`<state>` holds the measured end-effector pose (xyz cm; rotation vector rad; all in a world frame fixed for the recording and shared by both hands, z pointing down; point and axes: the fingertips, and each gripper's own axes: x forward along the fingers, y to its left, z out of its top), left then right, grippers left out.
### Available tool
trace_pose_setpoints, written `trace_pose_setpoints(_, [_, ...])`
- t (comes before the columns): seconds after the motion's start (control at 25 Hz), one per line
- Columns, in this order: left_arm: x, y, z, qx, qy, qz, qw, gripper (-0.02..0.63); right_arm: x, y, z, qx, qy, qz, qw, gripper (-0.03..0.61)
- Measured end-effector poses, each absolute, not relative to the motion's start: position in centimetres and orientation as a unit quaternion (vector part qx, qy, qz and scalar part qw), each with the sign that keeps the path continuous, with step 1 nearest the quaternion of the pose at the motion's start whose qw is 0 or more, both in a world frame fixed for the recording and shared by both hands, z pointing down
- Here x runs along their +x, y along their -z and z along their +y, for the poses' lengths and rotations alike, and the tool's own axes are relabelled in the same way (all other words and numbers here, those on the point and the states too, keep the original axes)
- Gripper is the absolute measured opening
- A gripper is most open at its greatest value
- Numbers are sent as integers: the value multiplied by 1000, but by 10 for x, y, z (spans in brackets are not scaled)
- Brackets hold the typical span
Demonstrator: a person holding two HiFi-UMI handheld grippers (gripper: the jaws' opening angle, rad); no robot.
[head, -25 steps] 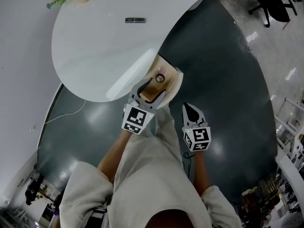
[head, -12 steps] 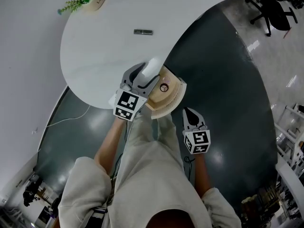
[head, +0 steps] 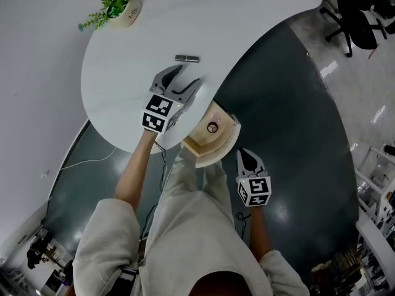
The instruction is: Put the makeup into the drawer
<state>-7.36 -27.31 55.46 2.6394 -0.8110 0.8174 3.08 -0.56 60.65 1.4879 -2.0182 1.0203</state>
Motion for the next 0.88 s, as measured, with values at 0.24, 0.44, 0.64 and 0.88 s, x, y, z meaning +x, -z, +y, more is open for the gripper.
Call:
trace_pose_setpoints(0.24, [-76, -558, -309, 907, -316, -265, 87, 250, 39, -609, -18, 541, -374, -722, 214, -3])
trace_pose_setpoints(0.44, [-79, -575, -326, 904, -344, -243, 76, 250, 42, -612, -26, 545, -379, -716, 214, -3])
trace_pose_setpoints(0.64, [-77, -592, -333, 902, -359, -225, 86, 250, 42, -615, -32, 545, -385, -713, 216, -3])
trace_pose_setpoints(0.88, [-76, -598, -331, 897, -383, -211, 64, 197, 43, -618, -37, 544, -387, -712, 217, -2])
